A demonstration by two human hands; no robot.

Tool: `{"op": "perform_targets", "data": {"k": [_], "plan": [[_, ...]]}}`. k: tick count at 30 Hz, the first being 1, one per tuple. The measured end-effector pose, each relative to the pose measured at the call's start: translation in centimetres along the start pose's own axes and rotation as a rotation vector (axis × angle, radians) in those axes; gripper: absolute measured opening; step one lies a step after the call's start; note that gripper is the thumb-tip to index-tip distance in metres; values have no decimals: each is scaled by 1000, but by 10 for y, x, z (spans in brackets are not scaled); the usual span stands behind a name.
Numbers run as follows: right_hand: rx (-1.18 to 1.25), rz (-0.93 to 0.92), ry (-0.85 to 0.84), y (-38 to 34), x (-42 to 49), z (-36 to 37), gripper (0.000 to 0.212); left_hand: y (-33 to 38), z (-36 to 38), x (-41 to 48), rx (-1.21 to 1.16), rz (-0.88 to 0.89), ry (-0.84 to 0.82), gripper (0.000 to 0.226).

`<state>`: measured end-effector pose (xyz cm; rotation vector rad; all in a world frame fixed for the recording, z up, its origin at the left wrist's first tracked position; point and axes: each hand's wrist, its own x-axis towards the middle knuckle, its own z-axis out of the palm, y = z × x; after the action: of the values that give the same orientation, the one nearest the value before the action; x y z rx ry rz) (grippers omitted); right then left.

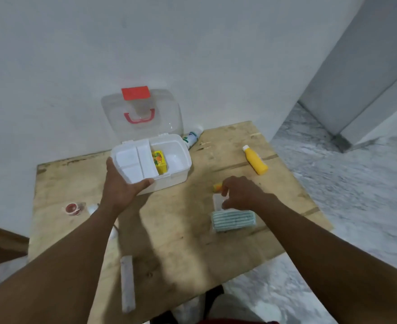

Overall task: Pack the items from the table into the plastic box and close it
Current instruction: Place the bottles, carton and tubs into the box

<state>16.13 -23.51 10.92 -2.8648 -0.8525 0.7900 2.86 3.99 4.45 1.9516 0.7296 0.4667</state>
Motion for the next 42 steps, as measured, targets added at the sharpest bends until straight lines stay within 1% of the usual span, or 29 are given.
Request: {"op": "perform_targets", "data": {"k": [3, 5, 7, 9, 11, 14, 17, 21, 23, 27, 30, 33, 35, 38, 42], "plan": [[-59, -12, -125, 25, -14, 16, 56, -3, 1, 0, 0, -19, -5, 105], [-141, -11, -165, 37, -18, 24, 67, -2, 0, 0, 8, -30, -13, 106], [-197, -12, -180, 45, -21, 33, 73, -1, 0, -1, 13, -44, -21, 106], [-224, -38, -132, 51, -23, 43, 70, 1, 0, -2, 15, -62, -36, 107], [-206, -76, -74, 55, -23, 50, 62, 1, 0, -1, 14, -78, -44, 110], [-135, -98, -75, 55, -23, 43, 55, 1, 0, -2, 26, -93, -50, 109], [-37, -128, -48, 47, -22, 21, 55, 3, 1, -3, 27, -95, -44, 109], [125, -190, 104, 18, -15, -20, 48, 8, 2, -6, 23, -115, -39, 107], [165, -202, 186, -2, -6, -38, 47, 10, 2, -7, 2, -105, -23, 106], [153, -217, 344, -42, 16, -60, 53, 12, 2, -8, -29, -73, 0, 107], [28, -182, 415, -68, 31, -66, 43, 13, 1, -9, -71, -22, 18, 104], [-157, -213, 428, -86, 51, -62, 30, 12, 0, -9, -122, -6, 10, 100], [-266, -260, 394, -97, 63, -58, 25, 10, -1, -8, -146, 7, 11, 97], [-330, -299, 289, -113, 81, -51, 28, 8, 0, -6, -161, 4, 8, 96], [-335, -307, 197, -122, 104, -56, 39, 5, 1, -5, -175, -9, 25, 95]]}}
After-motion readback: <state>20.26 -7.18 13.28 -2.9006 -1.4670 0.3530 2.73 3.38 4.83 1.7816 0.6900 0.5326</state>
